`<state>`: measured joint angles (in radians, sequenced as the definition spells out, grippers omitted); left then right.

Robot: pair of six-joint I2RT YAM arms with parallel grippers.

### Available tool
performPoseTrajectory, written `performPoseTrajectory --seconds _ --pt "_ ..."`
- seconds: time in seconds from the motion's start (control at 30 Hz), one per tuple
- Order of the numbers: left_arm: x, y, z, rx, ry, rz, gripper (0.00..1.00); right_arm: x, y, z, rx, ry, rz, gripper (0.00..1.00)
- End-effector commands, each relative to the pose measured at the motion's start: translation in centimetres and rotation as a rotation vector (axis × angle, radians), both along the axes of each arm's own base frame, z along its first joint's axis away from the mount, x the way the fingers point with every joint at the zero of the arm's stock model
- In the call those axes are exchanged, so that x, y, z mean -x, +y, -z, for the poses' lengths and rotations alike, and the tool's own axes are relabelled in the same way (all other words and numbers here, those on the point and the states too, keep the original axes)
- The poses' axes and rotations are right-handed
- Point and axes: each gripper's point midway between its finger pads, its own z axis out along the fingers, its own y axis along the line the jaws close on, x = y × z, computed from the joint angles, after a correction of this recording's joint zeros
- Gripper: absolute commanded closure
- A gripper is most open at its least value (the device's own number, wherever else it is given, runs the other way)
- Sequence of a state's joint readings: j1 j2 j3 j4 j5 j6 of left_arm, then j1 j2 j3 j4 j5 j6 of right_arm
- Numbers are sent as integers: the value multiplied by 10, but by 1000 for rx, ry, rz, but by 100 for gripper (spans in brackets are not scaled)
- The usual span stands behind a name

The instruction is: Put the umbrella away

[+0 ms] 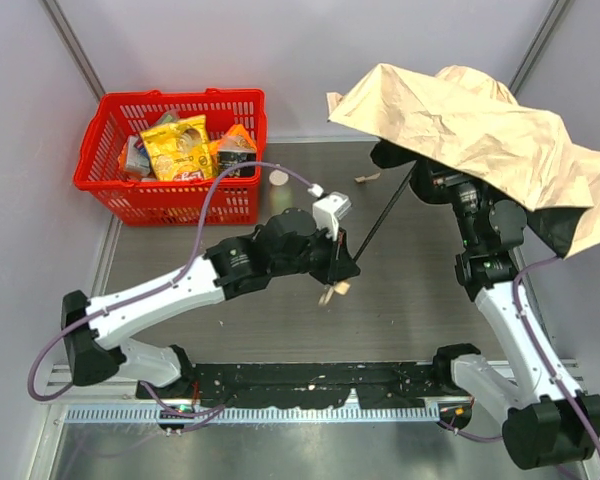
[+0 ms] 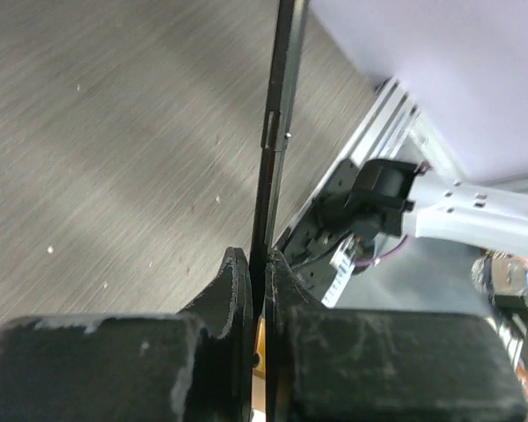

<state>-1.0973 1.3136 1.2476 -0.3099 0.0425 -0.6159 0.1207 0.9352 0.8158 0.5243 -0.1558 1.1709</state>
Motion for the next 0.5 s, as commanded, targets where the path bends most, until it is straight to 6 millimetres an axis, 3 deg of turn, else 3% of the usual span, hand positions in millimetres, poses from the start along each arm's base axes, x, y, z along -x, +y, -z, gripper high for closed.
performPoseTrajectory --seconds 0.0,0.03,0.07,0.1,0.17,0.37,0.47 --pt "-79 -7 -92 180 -176 -193 100 62 56 33 36 5 -215 99" --pt "-82 -13 -100 191 -191 -175 100 76 82 67 42 70 -300 99" --pt "-84 -18 -112 211 -208 -167 100 83 84 73 20 81 -283 99" --pt "-85 -24 -117 219 -217 -155 100 90 96 101 24 134 -310 99" --pt "-85 -31 -121 235 -209 -141 100 93 85 112 -14 155 -247 99" --pt "-70 -35 -101 268 -123 -107 100 89 80 68 49 62 -199 99" --pt "-65 -24 -112 299 -131 -130 100 79 85 68 13 68 -247 99"
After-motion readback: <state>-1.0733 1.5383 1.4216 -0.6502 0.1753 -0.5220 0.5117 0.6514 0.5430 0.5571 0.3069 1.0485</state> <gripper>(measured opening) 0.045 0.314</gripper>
